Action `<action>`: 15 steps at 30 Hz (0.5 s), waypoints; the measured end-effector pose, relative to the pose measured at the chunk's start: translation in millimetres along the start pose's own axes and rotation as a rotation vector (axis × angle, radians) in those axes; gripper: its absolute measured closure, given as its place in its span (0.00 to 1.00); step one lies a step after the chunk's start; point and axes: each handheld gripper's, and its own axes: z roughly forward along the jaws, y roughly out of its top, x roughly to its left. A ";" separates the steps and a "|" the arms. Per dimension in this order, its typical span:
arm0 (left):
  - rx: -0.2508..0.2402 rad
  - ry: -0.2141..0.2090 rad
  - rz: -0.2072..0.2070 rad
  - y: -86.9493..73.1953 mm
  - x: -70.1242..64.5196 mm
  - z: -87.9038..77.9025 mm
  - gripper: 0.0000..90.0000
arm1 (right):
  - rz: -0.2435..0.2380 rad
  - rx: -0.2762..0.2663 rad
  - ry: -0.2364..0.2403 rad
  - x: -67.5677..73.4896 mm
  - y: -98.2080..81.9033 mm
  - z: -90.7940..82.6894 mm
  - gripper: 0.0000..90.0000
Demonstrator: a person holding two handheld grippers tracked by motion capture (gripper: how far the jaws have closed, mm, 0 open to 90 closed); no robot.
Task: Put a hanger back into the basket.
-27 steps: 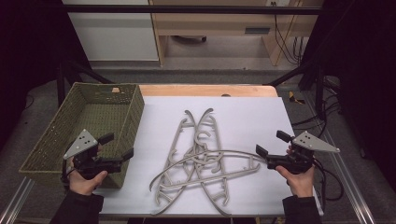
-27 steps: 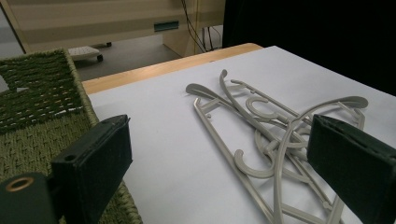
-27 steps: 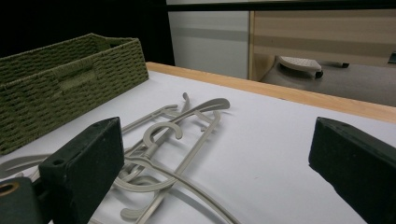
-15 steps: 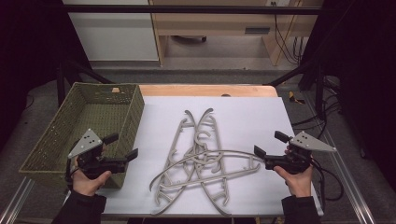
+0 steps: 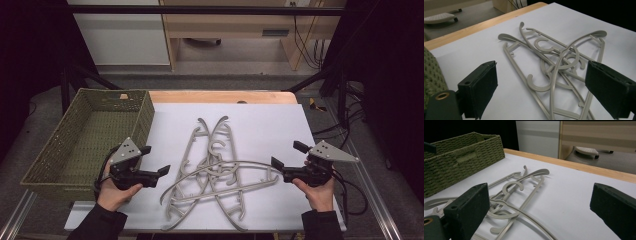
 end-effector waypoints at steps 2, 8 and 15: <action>0.020 -0.012 0.013 3.2 -2.6 5.1 0.13 | 0.001 0.003 0.000 0.6 0.1 0.5 0.03; 0.098 -0.040 0.046 11.6 -11.6 26.0 0.15 | -0.004 0.011 0.002 2.0 -0.4 2.1 0.03; 0.202 -0.069 0.084 13.8 -23.1 56.0 0.20 | -0.004 0.012 0.004 2.2 -0.4 1.9 0.03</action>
